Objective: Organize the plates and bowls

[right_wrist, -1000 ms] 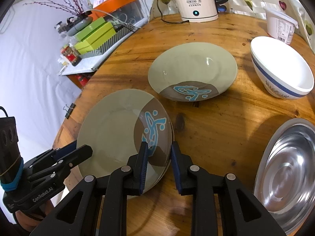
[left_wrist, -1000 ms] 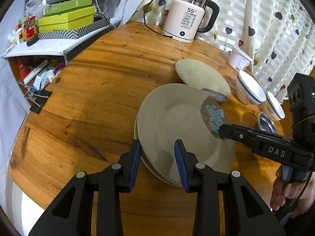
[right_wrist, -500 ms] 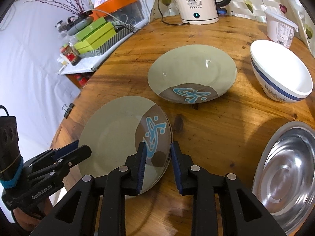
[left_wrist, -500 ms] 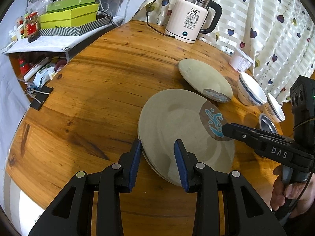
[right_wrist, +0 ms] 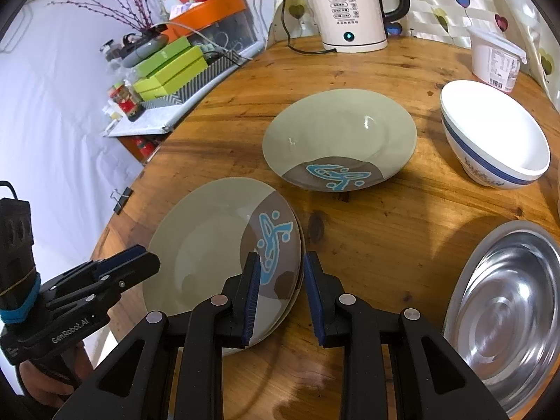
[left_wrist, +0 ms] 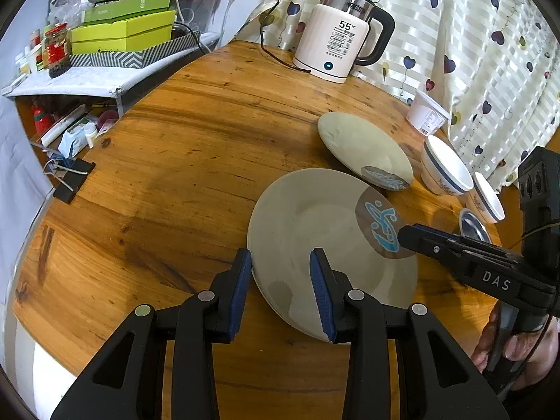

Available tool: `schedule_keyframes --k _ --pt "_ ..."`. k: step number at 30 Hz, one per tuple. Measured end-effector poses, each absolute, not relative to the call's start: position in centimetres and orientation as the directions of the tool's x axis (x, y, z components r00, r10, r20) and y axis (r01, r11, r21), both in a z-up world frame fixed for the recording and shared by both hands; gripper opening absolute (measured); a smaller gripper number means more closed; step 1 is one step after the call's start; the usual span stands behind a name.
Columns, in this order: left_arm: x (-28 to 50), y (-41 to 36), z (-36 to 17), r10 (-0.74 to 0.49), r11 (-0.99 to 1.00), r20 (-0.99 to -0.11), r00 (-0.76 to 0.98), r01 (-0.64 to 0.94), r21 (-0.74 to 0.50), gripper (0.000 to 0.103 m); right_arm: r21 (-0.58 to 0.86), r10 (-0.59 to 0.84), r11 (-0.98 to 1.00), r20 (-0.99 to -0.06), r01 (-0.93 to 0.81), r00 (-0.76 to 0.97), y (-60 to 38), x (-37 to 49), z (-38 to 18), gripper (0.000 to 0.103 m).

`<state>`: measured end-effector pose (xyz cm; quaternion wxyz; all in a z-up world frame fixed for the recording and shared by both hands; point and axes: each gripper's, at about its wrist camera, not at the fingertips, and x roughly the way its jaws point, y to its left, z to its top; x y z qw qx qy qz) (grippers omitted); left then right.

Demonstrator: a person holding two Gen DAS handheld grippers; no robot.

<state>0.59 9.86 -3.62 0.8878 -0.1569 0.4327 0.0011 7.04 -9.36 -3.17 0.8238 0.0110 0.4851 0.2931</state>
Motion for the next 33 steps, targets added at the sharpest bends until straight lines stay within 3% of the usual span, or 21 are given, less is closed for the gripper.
schedule_keyframes --k 11,16,33 --pt "0.8 9.9 -2.9 -0.129 0.953 -0.757 0.64 -0.132 -0.274 0.036 0.309 0.499 0.832 -0.78 -0.461 0.377 -10.3 6.7 -2.1 0.026" --pt "1.2 9.9 -2.3 -0.145 0.953 -0.749 0.646 -0.112 -0.282 0.036 0.312 0.501 0.837 -0.767 -0.448 0.402 -11.2 6.5 -1.1 0.043" --pt "2.7 8.7 -1.5 -0.183 0.956 -0.736 0.652 -0.056 -0.288 0.043 0.32 0.491 0.853 -0.759 -0.412 0.428 -12.8 7.0 -0.2 0.046"
